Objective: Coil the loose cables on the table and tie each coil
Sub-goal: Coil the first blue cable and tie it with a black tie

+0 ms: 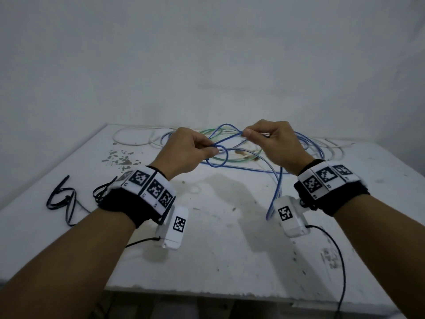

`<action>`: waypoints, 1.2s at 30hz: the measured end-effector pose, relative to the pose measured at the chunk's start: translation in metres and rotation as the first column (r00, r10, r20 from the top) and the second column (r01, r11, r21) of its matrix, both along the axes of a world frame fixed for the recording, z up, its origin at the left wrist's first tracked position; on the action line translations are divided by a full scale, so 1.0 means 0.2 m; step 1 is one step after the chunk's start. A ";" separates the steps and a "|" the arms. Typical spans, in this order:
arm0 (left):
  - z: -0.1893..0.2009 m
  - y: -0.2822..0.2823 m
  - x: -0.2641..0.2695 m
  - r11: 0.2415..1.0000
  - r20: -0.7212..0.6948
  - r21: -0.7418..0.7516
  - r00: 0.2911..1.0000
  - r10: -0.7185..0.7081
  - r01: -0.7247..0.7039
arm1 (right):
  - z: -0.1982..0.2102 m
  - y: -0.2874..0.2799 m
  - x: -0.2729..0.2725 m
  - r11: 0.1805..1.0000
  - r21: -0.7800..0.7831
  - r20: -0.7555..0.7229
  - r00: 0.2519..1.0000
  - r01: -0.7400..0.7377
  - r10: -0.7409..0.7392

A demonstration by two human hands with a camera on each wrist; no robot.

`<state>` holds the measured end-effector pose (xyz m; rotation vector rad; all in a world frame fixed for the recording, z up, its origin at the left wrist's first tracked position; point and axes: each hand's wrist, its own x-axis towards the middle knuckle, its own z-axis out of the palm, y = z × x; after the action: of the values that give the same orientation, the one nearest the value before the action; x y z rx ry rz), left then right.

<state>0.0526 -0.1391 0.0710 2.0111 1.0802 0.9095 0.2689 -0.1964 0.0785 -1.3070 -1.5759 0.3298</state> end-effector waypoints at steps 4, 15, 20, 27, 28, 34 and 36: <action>-0.01 0.02 -0.06 0.997 0.043 0.016 0.996 0.073 -0.074 | -0.03 -0.03 0.10 0.995 0.064 -0.039 0.996 0.077 -0.075; 0.10 -0.07 0.19 0.954 0.681 -0.295 0.713 0.169 0.057 | -0.08 -0.04 -0.10 0.994 -0.098 -0.325 0.946 -0.051 0.017; 0.03 -0.10 0.19 0.904 0.711 -0.375 0.690 0.137 0.206 | -0.05 -0.05 -0.15 0.990 -0.092 -0.437 0.898 -0.103 0.053; 0.00 -0.10 0.17 0.909 0.657 -0.371 0.745 0.112 0.190 | -0.09 -0.06 -0.20 0.997 -0.061 -0.494 0.870 -0.041 0.005; 0.01 -0.09 0.16 0.914 0.619 -0.362 0.780 0.089 0.182 | -0.09 -0.06 -0.20 0.998 -0.062 -0.493 0.870 -0.029 -0.005; 0.07 -0.03 0.03 0.981 0.325 -0.164 0.944 -0.050 0.109 | -0.03 -0.08 -0.10 0.990 -0.134 -0.180 0.983 -0.050 0.026; 0.10 -0.04 0.01 0.985 0.205 -0.109 0.972 -0.113 0.138 | 0.01 -0.08 -0.07 0.987 -0.160 -0.069 0.997 -0.036 0.025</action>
<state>0.0554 -0.1466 0.0911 1.8232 0.8668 0.9324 0.2542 -0.2116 0.0805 -1.3812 -1.5392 0.5243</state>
